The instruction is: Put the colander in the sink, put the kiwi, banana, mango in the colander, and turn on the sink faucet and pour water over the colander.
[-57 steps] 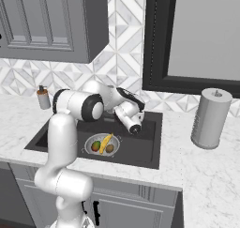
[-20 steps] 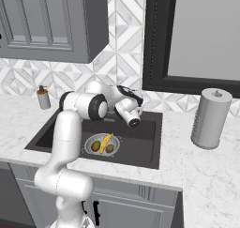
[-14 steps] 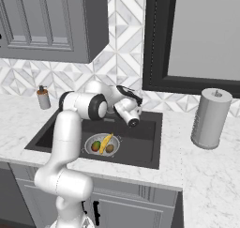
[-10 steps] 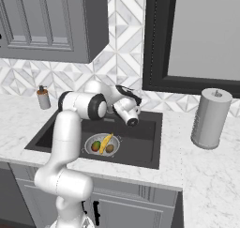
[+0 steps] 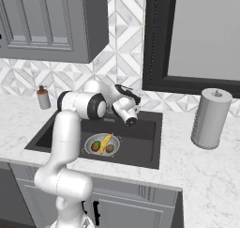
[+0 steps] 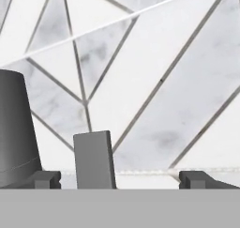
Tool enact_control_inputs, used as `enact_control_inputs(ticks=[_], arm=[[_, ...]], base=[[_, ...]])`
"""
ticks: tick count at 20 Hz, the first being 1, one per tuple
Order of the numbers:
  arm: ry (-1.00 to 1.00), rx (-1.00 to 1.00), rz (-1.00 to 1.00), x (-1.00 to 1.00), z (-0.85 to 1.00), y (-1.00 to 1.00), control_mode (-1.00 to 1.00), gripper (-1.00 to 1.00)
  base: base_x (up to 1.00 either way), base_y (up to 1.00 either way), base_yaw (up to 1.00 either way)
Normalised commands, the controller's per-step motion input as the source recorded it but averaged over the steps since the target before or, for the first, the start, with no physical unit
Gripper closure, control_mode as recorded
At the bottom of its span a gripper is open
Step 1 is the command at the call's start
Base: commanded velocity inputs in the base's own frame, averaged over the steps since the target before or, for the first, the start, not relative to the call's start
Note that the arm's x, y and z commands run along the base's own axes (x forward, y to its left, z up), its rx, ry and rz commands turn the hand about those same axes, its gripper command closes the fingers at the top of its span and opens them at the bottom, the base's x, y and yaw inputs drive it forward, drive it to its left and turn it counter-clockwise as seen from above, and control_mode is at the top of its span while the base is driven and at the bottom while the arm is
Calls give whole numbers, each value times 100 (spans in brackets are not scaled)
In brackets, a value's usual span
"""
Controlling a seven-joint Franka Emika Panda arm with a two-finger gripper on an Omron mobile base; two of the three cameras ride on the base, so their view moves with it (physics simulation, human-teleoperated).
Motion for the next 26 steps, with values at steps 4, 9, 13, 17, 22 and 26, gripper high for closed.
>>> enact_control_inputs(ticks=[4, 9, 13, 17, 22, 26], arm=[[0, 0, 0, 0, 0, 0, -100, -100], [0, 0, 0, 6, 0, 0, -100, -100], [0, 0, 0, 10, 0, 1, -100, -100], [0, 0, 0, 6, 0, 6, -100, -100], [0, 0, 0, 8, 0, 4, -100, -100], [0, 0, 0, 13, 0, 1, -100, -100]], base=[[0, 0, 0], [0, 0, 0], [0, 0, 0], [0, 0, 0], [0, 0, 0], [0, 0, 0]])
